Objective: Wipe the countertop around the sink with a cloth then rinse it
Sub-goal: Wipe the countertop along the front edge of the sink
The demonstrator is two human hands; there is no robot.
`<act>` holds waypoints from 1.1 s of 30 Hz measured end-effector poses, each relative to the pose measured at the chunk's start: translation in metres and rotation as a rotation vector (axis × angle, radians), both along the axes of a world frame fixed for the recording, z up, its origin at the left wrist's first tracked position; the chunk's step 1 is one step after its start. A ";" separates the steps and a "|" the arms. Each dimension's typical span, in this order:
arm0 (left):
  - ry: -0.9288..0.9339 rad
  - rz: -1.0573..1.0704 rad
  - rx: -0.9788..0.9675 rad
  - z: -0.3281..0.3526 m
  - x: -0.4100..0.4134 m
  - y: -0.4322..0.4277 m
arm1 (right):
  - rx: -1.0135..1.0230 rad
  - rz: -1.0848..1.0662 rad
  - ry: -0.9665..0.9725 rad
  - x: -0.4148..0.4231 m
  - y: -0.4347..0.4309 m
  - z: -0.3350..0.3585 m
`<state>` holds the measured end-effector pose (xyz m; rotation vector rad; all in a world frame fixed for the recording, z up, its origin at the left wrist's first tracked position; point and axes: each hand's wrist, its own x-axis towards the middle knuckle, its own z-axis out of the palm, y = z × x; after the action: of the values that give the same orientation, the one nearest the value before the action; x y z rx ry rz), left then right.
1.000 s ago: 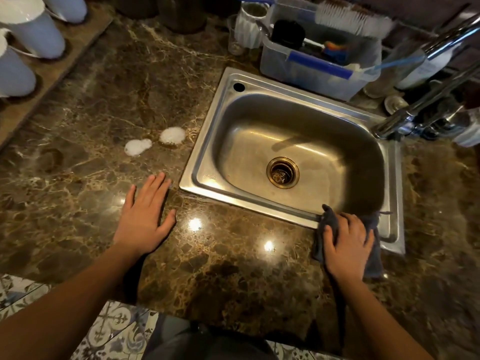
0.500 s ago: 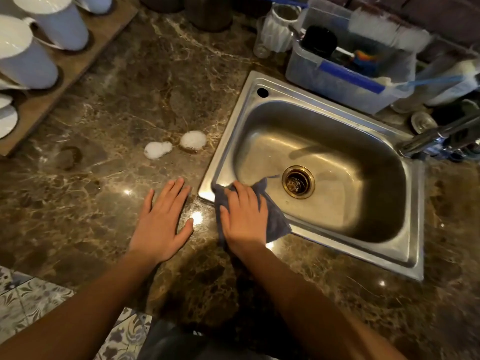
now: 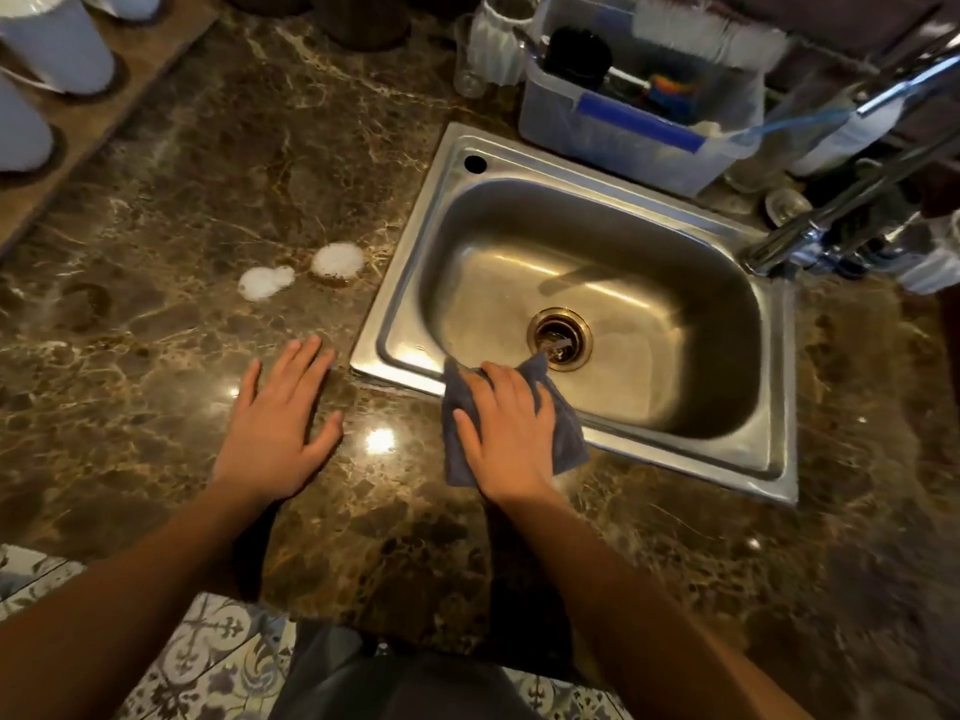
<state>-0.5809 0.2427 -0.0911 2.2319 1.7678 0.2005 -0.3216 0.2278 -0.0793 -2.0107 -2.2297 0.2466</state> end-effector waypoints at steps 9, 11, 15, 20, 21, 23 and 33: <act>0.011 0.003 0.002 0.001 0.002 -0.001 | 0.021 -0.329 -0.045 0.168 -0.056 0.003; 0.015 0.001 0.001 0.001 0.002 -0.001 | 0.041 -0.455 -0.062 0.202 -0.069 0.000; 0.038 0.004 0.008 0.001 0.003 -0.001 | 0.034 -0.581 -0.039 0.227 -0.081 -0.001; 0.032 0.005 0.010 0.003 0.002 -0.001 | 0.004 -0.733 0.004 0.202 -0.091 0.001; 0.030 0.002 0.009 0.004 0.002 -0.001 | -0.010 -0.733 -0.001 0.196 -0.096 0.000; 0.029 -0.005 0.004 0.005 0.002 -0.001 | -0.043 -0.697 -0.024 0.179 -0.108 -0.001; -0.072 -0.040 -0.039 0.005 -0.005 0.001 | -0.228 -0.327 -0.052 0.013 -0.132 0.000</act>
<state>-0.5862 0.2433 -0.0862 2.2023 1.6746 0.2336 -0.3085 0.0956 -0.0790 -2.4854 -1.9316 0.4324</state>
